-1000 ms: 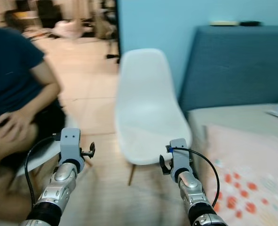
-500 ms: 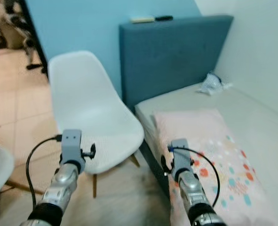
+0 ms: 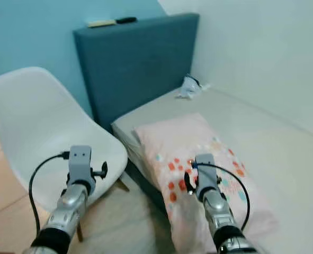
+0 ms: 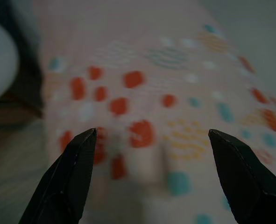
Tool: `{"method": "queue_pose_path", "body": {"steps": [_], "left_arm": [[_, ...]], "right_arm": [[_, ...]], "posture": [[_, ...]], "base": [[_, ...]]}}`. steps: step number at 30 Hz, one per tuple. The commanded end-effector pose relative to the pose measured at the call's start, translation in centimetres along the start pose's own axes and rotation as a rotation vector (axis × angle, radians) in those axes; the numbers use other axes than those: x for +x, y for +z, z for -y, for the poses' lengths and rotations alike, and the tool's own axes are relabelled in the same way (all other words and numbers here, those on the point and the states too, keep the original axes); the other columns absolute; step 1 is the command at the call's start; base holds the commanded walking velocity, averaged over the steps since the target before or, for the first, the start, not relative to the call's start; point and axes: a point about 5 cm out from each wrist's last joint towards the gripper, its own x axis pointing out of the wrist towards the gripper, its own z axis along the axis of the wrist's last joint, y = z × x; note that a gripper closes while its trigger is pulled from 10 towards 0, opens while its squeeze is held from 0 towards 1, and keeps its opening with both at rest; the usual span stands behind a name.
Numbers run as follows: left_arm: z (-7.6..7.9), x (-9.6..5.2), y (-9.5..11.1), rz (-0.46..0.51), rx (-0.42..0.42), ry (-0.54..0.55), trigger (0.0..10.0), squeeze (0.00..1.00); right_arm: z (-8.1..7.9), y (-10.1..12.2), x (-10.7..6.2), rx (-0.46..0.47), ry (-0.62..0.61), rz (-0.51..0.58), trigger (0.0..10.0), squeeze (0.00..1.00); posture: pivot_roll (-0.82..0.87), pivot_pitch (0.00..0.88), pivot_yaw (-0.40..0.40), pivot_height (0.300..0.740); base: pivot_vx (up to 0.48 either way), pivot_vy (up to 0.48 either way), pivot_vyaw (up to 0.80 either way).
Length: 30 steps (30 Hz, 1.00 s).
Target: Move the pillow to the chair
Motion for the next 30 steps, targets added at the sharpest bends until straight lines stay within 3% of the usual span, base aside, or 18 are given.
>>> {"method": "queue_pose_path", "body": {"steps": [1,30], "left_arm": [[0.12,-0.03,-0.23,-0.009,0.010,-0.005,10.0,0.00],[0.31,-0.06,-0.20,-0.003,0.006,-0.022,10.0,0.00]], "right_arm": [[0.20,-0.23,-0.05,0.007,-0.013,-0.014,10.0,0.00],[0.22,-0.89,-0.28,0.014,-0.031,-0.035,10.0,0.00]], "posture": [[-0.03,0.017,-0.046,0.740],[-0.02,0.018,-0.037,0.740]], "base": [[0.000,0.000,-0.80],[0.000,0.000,-0.80]]}}
